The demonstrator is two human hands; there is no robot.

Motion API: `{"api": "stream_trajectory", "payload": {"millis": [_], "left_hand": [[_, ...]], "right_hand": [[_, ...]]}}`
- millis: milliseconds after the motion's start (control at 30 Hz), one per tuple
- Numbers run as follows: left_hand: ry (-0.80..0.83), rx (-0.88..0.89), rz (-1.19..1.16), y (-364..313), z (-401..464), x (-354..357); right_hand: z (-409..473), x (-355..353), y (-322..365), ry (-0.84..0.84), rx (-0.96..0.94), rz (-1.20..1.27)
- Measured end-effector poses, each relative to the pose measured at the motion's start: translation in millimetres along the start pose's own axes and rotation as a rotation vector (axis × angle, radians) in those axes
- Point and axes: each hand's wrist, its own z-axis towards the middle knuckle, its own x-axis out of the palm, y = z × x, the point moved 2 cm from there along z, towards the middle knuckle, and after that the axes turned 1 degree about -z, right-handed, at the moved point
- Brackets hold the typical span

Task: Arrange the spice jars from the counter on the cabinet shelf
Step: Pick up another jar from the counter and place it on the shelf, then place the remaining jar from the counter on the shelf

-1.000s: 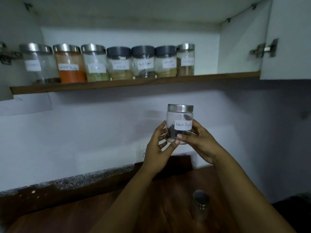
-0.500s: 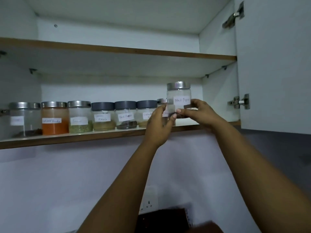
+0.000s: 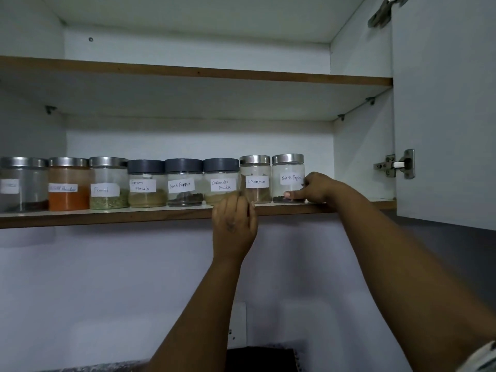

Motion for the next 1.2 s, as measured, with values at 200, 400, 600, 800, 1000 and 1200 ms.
{"api": "stream_trajectory", "payload": {"millis": [200,400,600,800,1000,1200], "left_hand": [[0.000,0.014,0.063,-0.6,-0.6,3.3],[0.023,0.012,0.107,-1.0,0.2,4.2],[0.066,0.026,0.134,0.1,0.9,1.0],[0.137,0.024,0.103,-2.7,0.1,-8.5],[0.232,-0.063,0.078,-22.6,-52.6,-15.2],[0.729,-0.310,0.022,-38.7,-235.7,-32.6]], "right_hand": [[2.4,3.3,-6.7,-0.009,-0.026,0.007],[-5.4,4.4,-7.8,-0.046,-0.024,-0.037],[-14.2,10.9,-14.7,-0.029,0.058,-0.106],[-45.0,15.6,-33.8,-0.170,-0.032,-0.455],[-100.7,85.5,-89.3,-0.670,-0.344,-0.172],[-181.4,248.8,-186.2,-0.090,0.114,-0.113]]}}
